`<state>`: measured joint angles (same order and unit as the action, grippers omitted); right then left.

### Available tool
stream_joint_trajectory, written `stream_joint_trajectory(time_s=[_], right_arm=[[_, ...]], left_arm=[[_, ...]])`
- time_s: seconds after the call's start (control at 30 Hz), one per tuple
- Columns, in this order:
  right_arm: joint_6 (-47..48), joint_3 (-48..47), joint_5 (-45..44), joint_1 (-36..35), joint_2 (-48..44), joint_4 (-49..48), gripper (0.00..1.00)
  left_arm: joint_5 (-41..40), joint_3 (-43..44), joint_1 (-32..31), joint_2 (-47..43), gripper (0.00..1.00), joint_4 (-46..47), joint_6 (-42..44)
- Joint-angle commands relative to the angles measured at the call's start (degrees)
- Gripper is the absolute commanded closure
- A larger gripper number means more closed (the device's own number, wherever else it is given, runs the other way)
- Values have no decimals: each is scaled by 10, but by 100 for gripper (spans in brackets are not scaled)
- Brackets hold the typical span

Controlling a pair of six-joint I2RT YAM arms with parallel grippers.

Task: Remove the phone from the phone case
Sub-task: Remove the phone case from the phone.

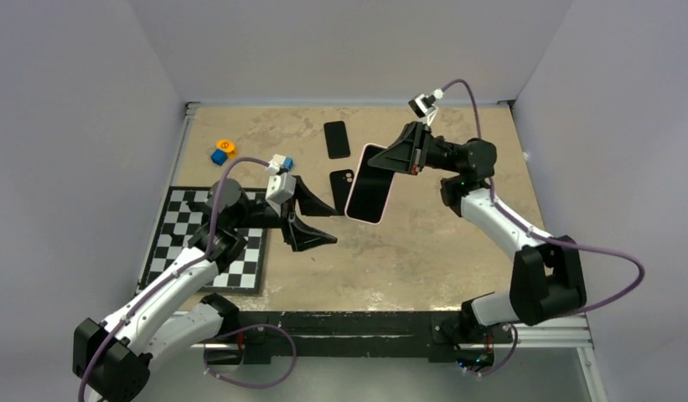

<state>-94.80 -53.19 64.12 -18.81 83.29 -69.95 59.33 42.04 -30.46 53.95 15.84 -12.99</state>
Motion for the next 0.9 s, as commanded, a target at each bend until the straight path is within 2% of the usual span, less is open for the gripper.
stream_joint_trajectory(time_s=[0.0, 0.07, 0.2, 0.3, 0.4, 0.47, 0.73, 0.87], right_arm=[[204, -50, -19, 15, -71, 203, 100], [229, -64, -18, 14, -77, 233, 100], [224, -80, -15, 14, -73, 230, 100], [193, -78, -17, 10, -66, 193, 100], [179, -71, -20, 5, -61, 176, 100], [177, -67, -21, 1, -60, 171, 100], [166, -57, -19, 0, -55, 156, 100], [150, -46, -15, 1, -48, 132, 100]], left_arm=[[-43, -80, -1, -61, 28, 144, -203], [-73, -98, -1, -81, 27, 137, -229], [-101, -117, -1, -64, 25, 233, -338], [-94, -109, -2, -18, 11, 317, -398], [-94, -108, -2, 26, 5, 402, -438], [-93, -99, -2, 49, 5, 417, -442], [-67, -62, -2, 100, 45, 427, -429], [-65, -59, -2, 106, 60, 439, -424]])
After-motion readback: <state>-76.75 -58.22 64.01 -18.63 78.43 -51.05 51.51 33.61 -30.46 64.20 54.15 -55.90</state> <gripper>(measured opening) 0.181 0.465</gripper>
